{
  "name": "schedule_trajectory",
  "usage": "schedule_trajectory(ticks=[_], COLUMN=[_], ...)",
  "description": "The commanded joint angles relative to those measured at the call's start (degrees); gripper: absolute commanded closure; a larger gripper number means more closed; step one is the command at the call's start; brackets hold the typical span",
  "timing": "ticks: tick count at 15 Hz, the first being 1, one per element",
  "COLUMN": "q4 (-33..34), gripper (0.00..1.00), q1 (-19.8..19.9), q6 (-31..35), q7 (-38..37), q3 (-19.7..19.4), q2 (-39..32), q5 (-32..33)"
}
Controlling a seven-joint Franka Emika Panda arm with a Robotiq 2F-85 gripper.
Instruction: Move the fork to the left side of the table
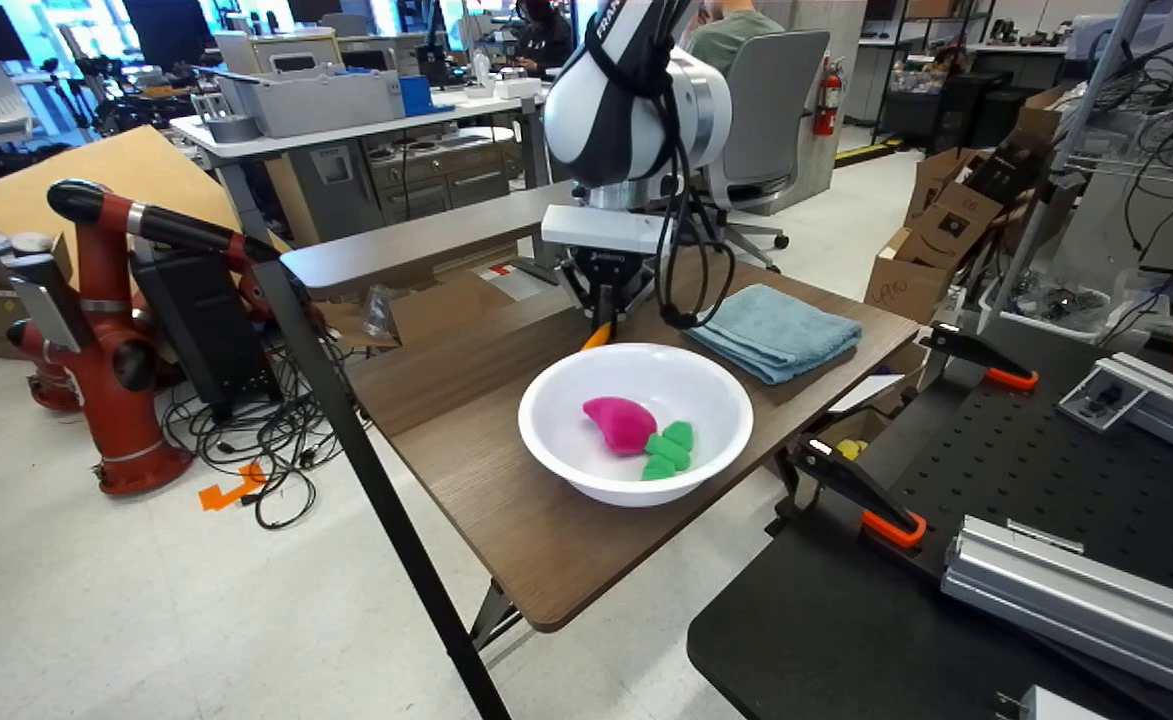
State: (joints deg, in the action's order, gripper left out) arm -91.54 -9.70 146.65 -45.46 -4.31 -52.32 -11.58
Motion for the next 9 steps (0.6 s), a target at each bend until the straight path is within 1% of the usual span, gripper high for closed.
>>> schedule_trajectory(ticks=[1,4,5,6,7,8,9], q4=[3.2,3.4,3.3,2.9,2.5,1.2,0.2], gripper=[0.47,0.24,0.18,0.09,0.03,0.0,0.0], q1=[-0.7,-0.1,0.0,0.0,0.1,0.3,0.3], q6=[-3.8,-5.0,-5.3,-5.5,-5.5,-5.0,-4.6], q7=[-2.3,-2.2,-2.3,-2.3,-2.1,-1.7,-1.5], q3=[-1.2,-0.7,-0.6,-0.6,-0.4,-0.2,-0.1], q2=[-1.3,-0.4,0.0,0.7,1.4,2.7,3.9], q5=[0.7,0.3,0.3,0.3,0.2,0.1,0.0])
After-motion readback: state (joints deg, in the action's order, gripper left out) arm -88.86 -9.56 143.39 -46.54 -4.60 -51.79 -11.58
